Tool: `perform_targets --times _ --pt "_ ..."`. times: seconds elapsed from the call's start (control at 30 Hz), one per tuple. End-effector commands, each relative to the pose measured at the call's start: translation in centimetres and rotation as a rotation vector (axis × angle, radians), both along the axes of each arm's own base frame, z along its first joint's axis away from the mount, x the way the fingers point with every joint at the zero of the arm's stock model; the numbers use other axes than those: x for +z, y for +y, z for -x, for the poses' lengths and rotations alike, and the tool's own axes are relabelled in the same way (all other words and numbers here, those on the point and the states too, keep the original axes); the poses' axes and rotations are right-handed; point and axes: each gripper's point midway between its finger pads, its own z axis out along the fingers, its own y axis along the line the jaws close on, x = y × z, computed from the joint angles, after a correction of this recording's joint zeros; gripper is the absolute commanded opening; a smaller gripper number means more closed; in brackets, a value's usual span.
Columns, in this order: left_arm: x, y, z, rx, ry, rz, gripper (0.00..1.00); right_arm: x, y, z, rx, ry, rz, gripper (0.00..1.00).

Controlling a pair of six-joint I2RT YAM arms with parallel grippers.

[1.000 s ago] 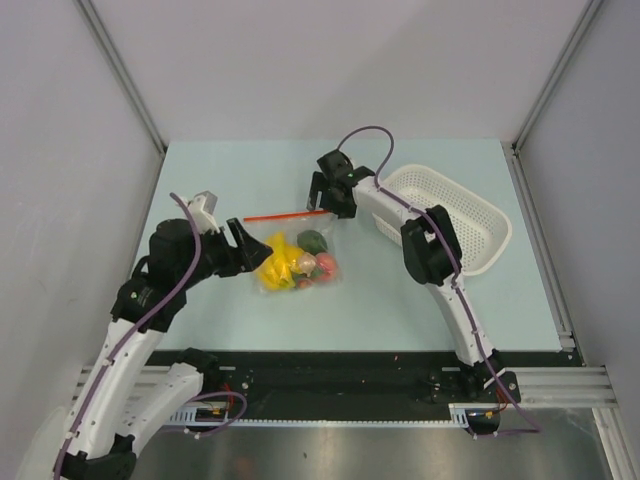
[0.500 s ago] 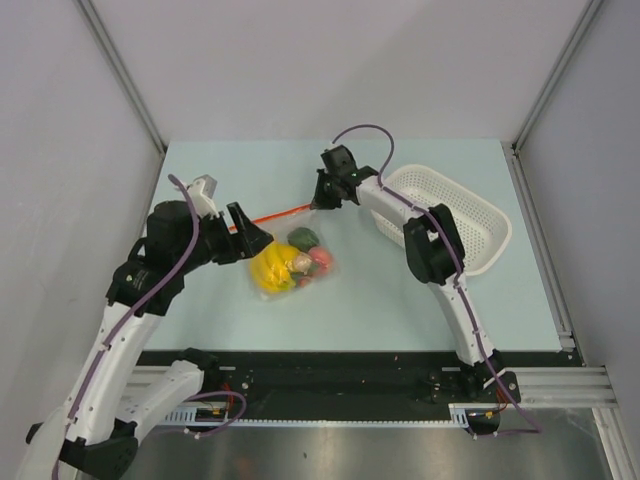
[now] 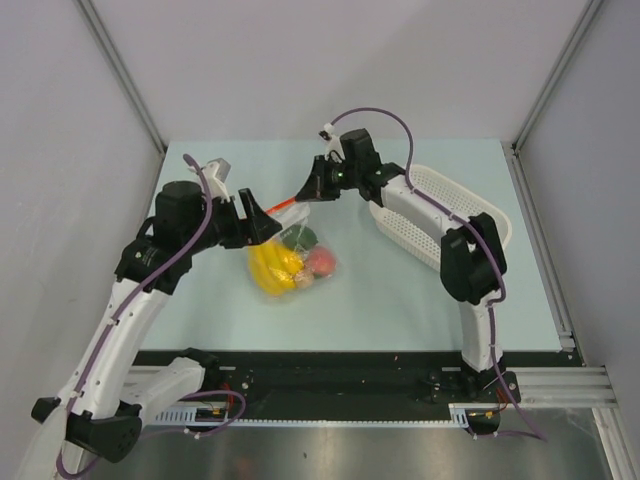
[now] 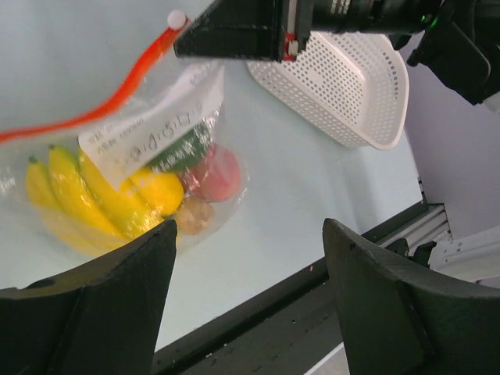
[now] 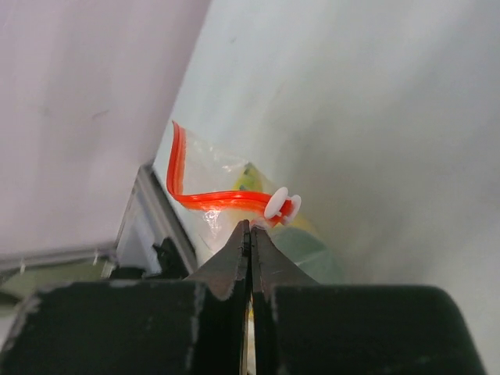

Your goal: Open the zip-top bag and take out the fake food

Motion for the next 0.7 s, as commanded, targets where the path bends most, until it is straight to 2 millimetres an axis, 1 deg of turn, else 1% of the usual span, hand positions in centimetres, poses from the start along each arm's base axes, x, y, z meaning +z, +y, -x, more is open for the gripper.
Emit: perform_targets --times 0.0,0.03,0.07,0.1,0.13,0.17,0.2,0.23,0.27,0.3,0.33,0.37,0.4,0.47,0.5,0.57,0.63,0.67 --pt "4.1 -0.5 0.1 -0.065 -0.135 0.010 0.79 5.5 0.7 4.9 0.193 -0.099 -0.137 0.00" --pt "4.1 -0.4 0.1 -0.065 -0.145 -0.002 0.80 6.6 0.4 5.8 0.211 -0.121 -0.153 0.00" --pt "4.3 -0.2 0.1 -0.059 -0.154 -0.008 0.80 6.1 0.3 6.4 0.227 -0.129 -0.146 0.00" --pt "4.0 -0.1 0.1 -0.059 -0.156 -0.014 0.81 6.3 0.3 6.9 0.238 -0.136 -0.145 0.00" --pt "3.9 -0.1 -0.1 -0.060 -0.165 -0.018 0.82 6.9 0.1 7.7 0.258 -0.150 -0.154 0.00" --pt "3.4 -0.1 -0.1 -0.067 -0.157 -0.024 0.85 6.3 -0.1 8.3 0.271 -0.140 -0.150 0.00" --pt "3.0 -0.1 -0.2 -0.068 -0.143 -0.034 0.86 6.5 -0.2 8.6 0.281 -0.144 -0.161 0.00" --pt "2.0 -0.1 -0.3 -0.079 -0.113 -0.061 0.87 6.6 -0.4 9.3 0.305 -0.135 -0.173 0.00" --pt "1.7 -0.2 -0.2 -0.097 -0.112 -0.069 0.91 7.1 -0.5 9.8 0.314 -0.141 -0.180 0.00" --pt "0.6 -0.4 -0.2 -0.131 -0.104 -0.092 0.93 6.8 -0.6 10.2 0.326 -0.132 -0.178 0.00" --pt "-0.1 -0.6 -0.4 -0.147 -0.089 -0.101 0.94 7.1 -0.7 11.0 0.358 -0.129 -0.193 0.00" --pt "-0.4 -1.0 -0.1 -0.177 -0.088 -0.095 0.95 7.6 -0.7 11.6 0.373 -0.133 -0.200 0.00" --pt "-1.4 -1.1 -0.1 -0.191 -0.071 -0.100 0.95 7.6 -0.8 12.0 0.389 -0.132 -0.205 0.00" --pt "-2.1 -1.8 -0.3 -0.215 -0.068 -0.077 0.94 8.3 -1.0 12.9 0.410 -0.138 -0.211 0.00" --pt "-3.2 -2.0 -0.2 -0.229 -0.045 -0.069 0.94 8.3 -1.1 13.0 0.412 -0.139 -0.212 0.00" --pt "-3.7 -2.6 -0.1 -0.254 -0.039 -0.045 0.94 8.6 -1.3 13.4 0.417 -0.136 -0.218 0.00" --pt "-3.9 -3.6 0.3 -0.305 -0.039 0.007 0.93 9.0 -1.4 13.8 0.415 -0.128 -0.227 0.00" --pt "-3.8 -4.0 0.4 -0.322 -0.043 0.028 0.90 9.1 -1.4 13.9 0.412 -0.125 -0.227 0.00"
